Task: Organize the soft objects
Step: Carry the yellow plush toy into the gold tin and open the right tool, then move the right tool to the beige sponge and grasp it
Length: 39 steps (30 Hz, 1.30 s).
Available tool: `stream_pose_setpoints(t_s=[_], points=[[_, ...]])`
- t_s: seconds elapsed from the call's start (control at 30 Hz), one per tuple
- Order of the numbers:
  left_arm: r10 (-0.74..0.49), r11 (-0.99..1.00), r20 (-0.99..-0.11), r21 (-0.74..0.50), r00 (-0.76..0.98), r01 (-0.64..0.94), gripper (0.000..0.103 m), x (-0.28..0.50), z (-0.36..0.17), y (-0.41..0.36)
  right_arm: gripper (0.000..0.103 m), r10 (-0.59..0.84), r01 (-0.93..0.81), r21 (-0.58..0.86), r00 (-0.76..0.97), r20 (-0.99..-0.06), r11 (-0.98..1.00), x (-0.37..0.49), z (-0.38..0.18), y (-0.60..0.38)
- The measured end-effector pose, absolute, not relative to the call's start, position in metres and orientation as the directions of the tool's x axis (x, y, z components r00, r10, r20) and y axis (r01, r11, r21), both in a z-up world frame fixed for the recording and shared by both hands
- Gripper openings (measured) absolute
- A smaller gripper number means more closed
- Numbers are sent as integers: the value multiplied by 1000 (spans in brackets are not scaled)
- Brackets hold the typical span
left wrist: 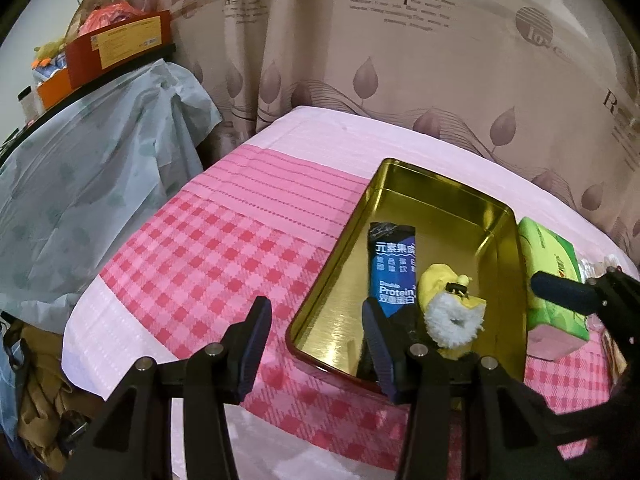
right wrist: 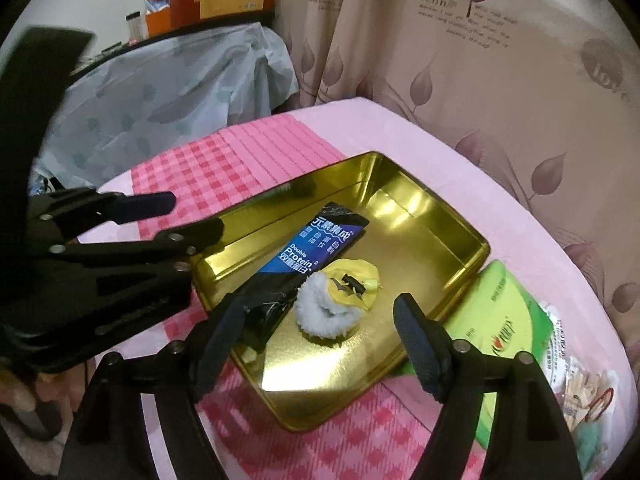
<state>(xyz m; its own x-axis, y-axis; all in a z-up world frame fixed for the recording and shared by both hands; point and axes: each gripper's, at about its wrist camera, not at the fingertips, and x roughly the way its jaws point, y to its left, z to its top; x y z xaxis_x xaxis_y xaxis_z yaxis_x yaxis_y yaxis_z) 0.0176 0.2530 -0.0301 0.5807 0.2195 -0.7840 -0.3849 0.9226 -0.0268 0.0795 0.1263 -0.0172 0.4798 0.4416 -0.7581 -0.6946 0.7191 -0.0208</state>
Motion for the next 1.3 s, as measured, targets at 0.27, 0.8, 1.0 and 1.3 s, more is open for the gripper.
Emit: stream_pose_setpoints(t_s=[0.27, 0.8, 1.0, 1.3], points=[[202, 938, -781, -19, 591, -345, 48, 19, -29, 245, 77, 447, -677, -24, 512, -734, 736, 65, -2, 106], [198, 954, -782, 15, 591, -299, 48, 21, -30, 228, 77, 330, -513, -35, 602, -728, 858, 63, -1, 9], [208, 956, -781, 35, 589, -291, 48, 20, -31, 222, 77, 267, -417, -31, 636, -724, 909, 64, -4, -42], [232, 956, -765, 65, 601, -285, 48, 17, -26, 211, 78, 152, -240, -20, 676, -721, 971, 53, -14, -136]])
